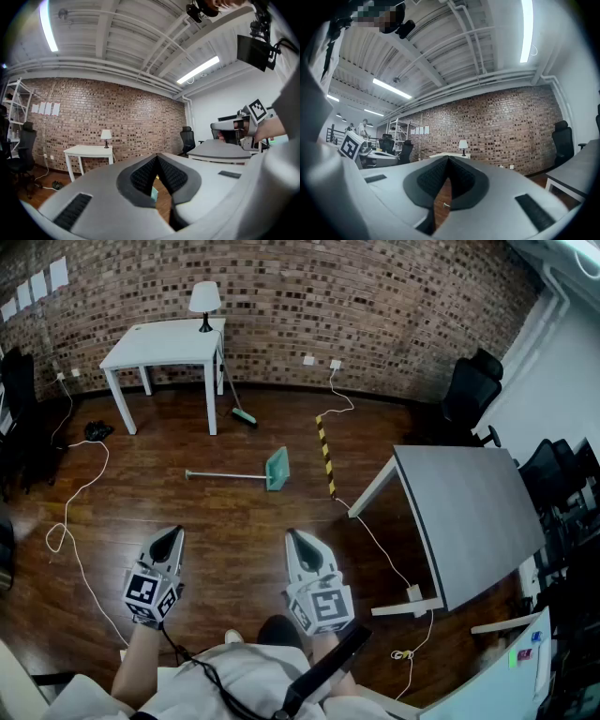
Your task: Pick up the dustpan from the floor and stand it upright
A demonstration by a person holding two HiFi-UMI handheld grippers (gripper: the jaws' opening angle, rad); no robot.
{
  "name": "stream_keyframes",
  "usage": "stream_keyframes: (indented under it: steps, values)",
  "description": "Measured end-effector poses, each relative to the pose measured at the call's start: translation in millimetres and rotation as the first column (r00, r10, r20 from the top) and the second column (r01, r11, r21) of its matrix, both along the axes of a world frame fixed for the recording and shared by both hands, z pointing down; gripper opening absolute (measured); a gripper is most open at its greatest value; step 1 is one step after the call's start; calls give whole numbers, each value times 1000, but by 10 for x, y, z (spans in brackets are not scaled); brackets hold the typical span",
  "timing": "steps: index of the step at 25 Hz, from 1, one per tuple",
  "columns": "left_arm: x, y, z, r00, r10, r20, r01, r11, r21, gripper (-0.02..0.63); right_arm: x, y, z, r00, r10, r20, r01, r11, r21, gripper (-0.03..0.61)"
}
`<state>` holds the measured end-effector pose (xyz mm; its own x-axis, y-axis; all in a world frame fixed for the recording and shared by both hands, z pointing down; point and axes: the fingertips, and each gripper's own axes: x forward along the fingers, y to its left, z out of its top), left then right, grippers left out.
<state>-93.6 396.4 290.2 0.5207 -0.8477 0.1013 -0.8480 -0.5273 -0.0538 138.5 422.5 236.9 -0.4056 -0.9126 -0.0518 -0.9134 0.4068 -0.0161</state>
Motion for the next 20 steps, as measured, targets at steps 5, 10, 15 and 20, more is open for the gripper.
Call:
stream_keyframes:
  steps: [5,10,15,20]
  values:
    - [-136,-296,75,1000,-31,-2,31,999,-9,-11,-61,-307,66,1000,-9,-7,9,1000,-7,-3]
    - [-99,-810,176,999,-35,14,35,999,-14,-11,-21,-897,115,1000,-22,0,22,1000,4,-3]
    - [104,-1676,236,999,-43,22,43,999,2,-11,100,-1839,183,997,-66,-38,67,998,10,-3]
    - [482,-2821,67,996,-83,11,83,996,24,-11,414,-2976,106,994,-107,-34,106,994,-7,-3]
